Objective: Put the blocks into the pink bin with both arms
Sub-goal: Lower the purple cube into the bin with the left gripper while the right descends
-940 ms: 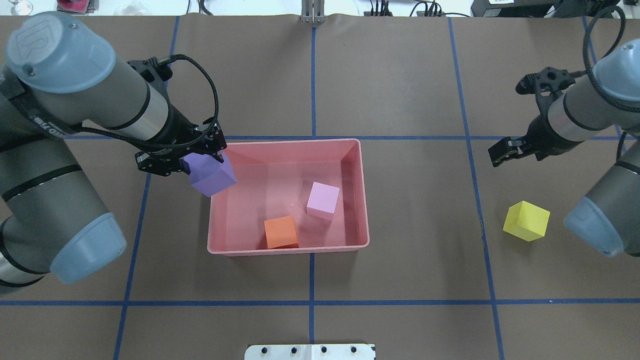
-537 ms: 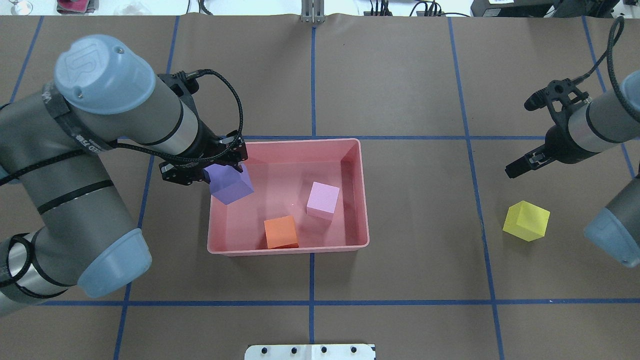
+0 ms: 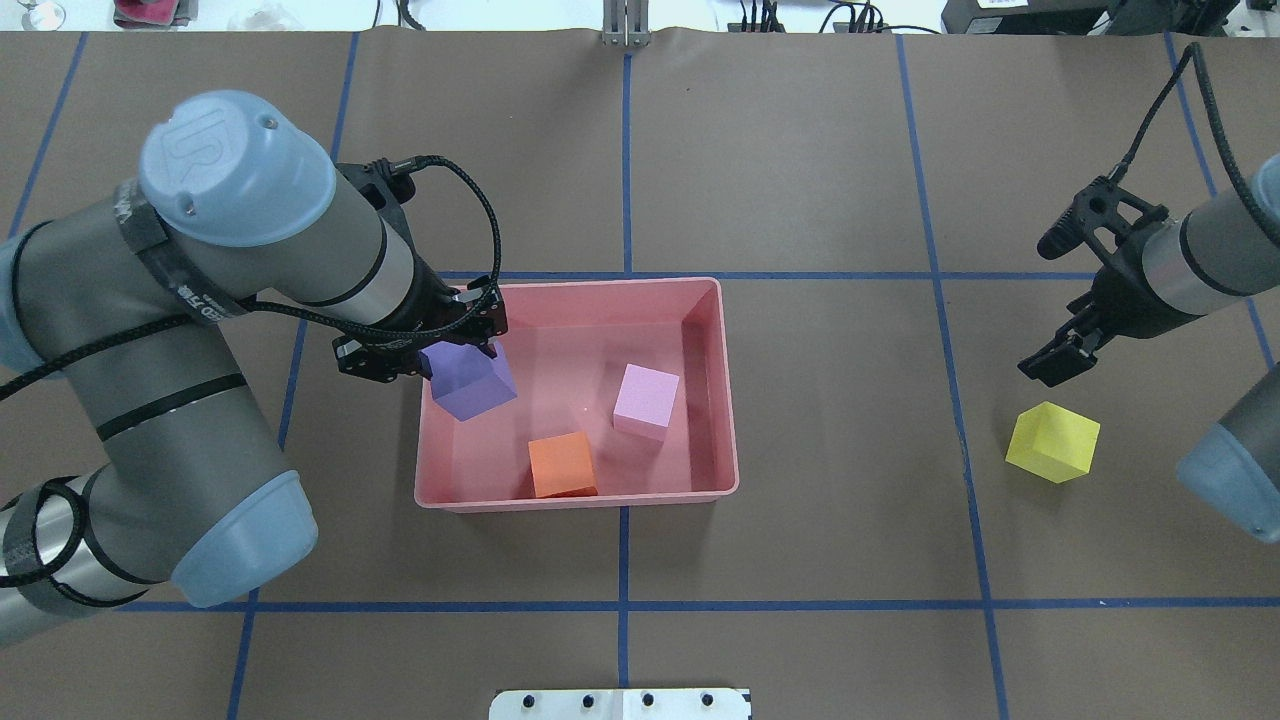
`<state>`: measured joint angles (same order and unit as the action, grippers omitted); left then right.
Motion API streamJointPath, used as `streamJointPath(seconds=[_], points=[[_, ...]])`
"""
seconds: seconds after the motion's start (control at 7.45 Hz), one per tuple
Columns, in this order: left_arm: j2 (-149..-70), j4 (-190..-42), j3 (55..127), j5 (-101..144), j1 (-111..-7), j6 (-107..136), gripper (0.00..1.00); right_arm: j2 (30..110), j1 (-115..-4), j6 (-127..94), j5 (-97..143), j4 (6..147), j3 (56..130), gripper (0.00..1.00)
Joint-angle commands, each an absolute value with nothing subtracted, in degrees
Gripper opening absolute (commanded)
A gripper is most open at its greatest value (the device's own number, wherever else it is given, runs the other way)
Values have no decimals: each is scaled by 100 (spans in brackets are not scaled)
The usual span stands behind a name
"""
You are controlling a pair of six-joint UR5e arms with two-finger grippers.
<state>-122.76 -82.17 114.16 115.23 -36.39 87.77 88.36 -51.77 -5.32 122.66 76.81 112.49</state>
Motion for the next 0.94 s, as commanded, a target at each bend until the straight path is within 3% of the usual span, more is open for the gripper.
streamJointPath(seconds=[0.0, 0.13, 0.27, 0.81], points=[[-12322, -8218, 11312, 11505, -3525, 8763, 0, 8964, -5107, -431, 12427, 7348, 11084, 100], [-12444, -8218, 11155, 11479, -3524, 8763, 0, 8965, -5106, -431, 12497, 7356, 11031, 100], [-12524, -8244, 10997, 11435, -3516, 8623, 99, 8965, -5106, -431, 12507, 7365, 11004, 100], [-12577, -8227, 10986, 11101, -3357, 8613, 100, 8965, -5072, -448, 12559, 7417, 10916, 100]])
